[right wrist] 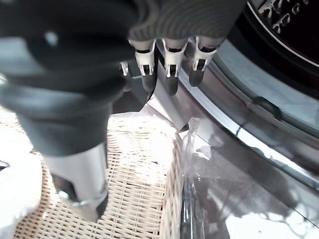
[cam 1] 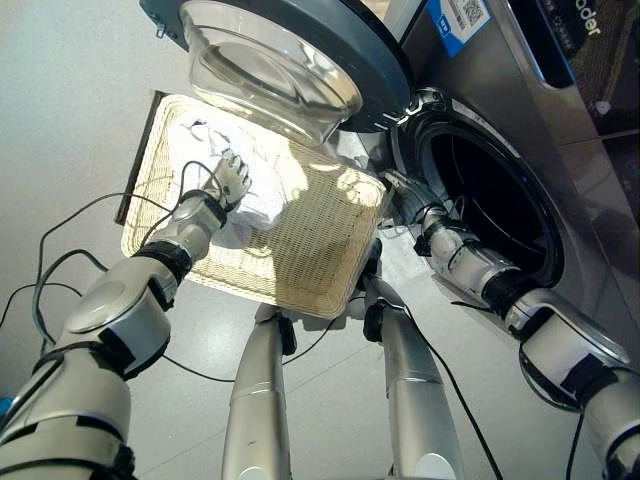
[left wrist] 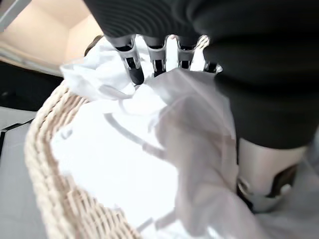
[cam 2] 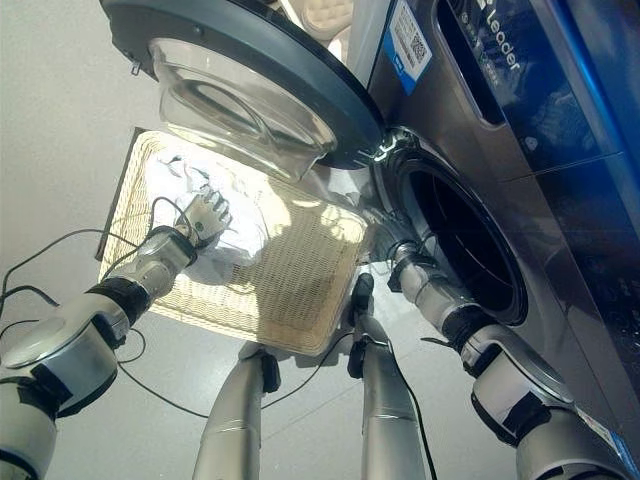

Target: Put the clothes into the washing machine.

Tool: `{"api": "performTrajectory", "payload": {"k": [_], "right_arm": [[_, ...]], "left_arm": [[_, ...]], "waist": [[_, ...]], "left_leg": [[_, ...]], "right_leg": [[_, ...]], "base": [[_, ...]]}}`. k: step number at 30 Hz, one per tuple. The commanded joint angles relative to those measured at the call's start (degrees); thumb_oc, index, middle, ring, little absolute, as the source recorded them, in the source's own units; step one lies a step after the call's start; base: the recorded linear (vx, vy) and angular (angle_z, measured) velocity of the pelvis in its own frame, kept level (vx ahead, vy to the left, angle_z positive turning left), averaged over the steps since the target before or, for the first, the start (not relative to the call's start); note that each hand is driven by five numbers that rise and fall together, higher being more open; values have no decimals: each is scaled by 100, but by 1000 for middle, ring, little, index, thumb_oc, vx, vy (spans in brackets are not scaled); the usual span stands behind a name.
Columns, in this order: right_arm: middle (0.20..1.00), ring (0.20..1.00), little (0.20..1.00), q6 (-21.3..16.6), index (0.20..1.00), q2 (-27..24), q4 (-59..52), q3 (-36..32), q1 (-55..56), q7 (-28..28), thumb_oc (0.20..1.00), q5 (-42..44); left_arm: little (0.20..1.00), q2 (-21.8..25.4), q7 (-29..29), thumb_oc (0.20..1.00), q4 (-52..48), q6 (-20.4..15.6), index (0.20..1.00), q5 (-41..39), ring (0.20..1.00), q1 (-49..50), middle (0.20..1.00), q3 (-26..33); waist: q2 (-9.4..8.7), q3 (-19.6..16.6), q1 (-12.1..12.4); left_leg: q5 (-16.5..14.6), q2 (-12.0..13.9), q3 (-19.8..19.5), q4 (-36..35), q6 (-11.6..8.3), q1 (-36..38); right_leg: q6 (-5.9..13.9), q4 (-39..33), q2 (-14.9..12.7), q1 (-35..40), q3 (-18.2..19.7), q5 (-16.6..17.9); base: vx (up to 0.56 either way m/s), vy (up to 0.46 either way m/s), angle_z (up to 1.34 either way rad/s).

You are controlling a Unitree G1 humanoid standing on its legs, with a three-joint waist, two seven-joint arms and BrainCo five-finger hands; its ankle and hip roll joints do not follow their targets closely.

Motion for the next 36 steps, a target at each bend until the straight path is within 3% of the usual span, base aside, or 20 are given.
{"api": "performTrajectory", "payload": {"k": [1,9,19,27,28,36], "right_arm": [[1000,1000,1000,-267,1000,-359,-64,49,-102,-27,1000,367],[1000,1000,1000,-232,1000,-269,-145,-61,-160,-161,1000,515],[1000,1000,1000,-324,1000,-339,-298,-179,-209,-562,1000,728],[1000,1000,1000,-442,1000,-396,-529,-286,-134,-781,1000,926],[1000,1000,1000,-479,1000,-399,-544,-329,-135,-878,1000,987],[1000,1000,1000,-618,1000,-433,-605,-417,-188,-959,1000,1139]], "left_arm": [[1000,251,202,1000,163,109,1000,-176,1000,-186,1000,341],[1000,79,667,1000,334,-267,1000,-275,1000,-303,1000,295],[1000,-12,198,1000,577,-90,1000,-254,1000,-354,1000,199],[1000,-6,228,1000,706,-107,1000,-451,1000,-253,1000,231],[200,-32,177,200,871,-130,200,-486,200,-187,200,273],[200,-51,497,200,1089,-311,200,-694,200,-143,200,332]], "waist": [[342,-104,64],[263,-104,20],[190,-104,-36],[127,-104,-62],[106,-104,-64],[79,-104,-67]], "left_leg": [[236,1,188,-180,-453,-128],[301,-11,216,-221,-461,-344],[407,21,205,-281,-497,-779],[413,60,173,-232,-503,-962],[402,68,155,-180,-500,-1012],[408,86,157,-189,-513,-1001]], "right_leg": [[822,321,-38,56,-160,-261],[829,219,26,-142,-117,-155],[861,111,62,-580,-54,12],[876,147,57,-741,-46,44],[876,186,52,-775,-53,39],[884,202,42,-762,-66,47]], "base": [[0,0,0],[-2,5,0],[-10,16,1],[0,0,0],[0,0,0],[0,0,0]]}}
